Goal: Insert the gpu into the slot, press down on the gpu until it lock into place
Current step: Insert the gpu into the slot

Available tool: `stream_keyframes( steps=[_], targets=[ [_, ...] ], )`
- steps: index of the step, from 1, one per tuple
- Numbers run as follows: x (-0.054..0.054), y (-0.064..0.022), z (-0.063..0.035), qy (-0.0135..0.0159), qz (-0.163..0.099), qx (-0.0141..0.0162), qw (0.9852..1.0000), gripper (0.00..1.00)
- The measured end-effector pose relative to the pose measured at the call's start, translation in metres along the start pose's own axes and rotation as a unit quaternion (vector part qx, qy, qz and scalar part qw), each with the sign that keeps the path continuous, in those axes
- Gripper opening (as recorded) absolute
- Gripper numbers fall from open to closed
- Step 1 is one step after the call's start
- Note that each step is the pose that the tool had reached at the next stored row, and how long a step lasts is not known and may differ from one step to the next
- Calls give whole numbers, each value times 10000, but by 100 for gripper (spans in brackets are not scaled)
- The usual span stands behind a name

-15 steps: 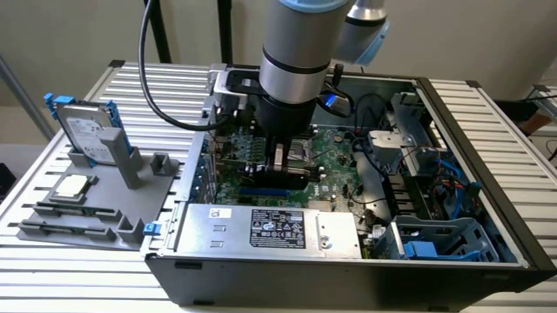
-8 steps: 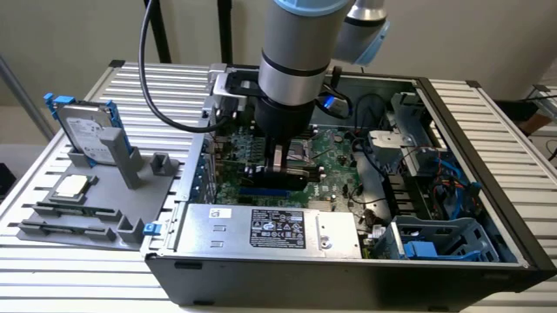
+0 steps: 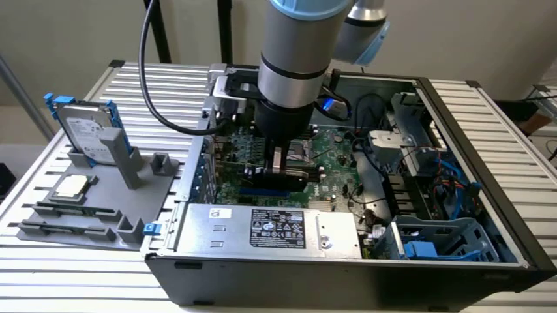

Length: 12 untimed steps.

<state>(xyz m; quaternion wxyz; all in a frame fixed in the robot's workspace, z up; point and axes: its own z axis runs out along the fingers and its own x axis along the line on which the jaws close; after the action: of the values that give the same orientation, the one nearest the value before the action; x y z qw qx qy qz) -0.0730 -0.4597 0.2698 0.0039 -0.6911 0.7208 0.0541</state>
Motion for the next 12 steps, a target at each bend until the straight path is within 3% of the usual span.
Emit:
stream_keyframes(
  steps=[12],
  targets=[
    [0, 0, 4, 10, -68, -5, 10000, 26]
  ],
)
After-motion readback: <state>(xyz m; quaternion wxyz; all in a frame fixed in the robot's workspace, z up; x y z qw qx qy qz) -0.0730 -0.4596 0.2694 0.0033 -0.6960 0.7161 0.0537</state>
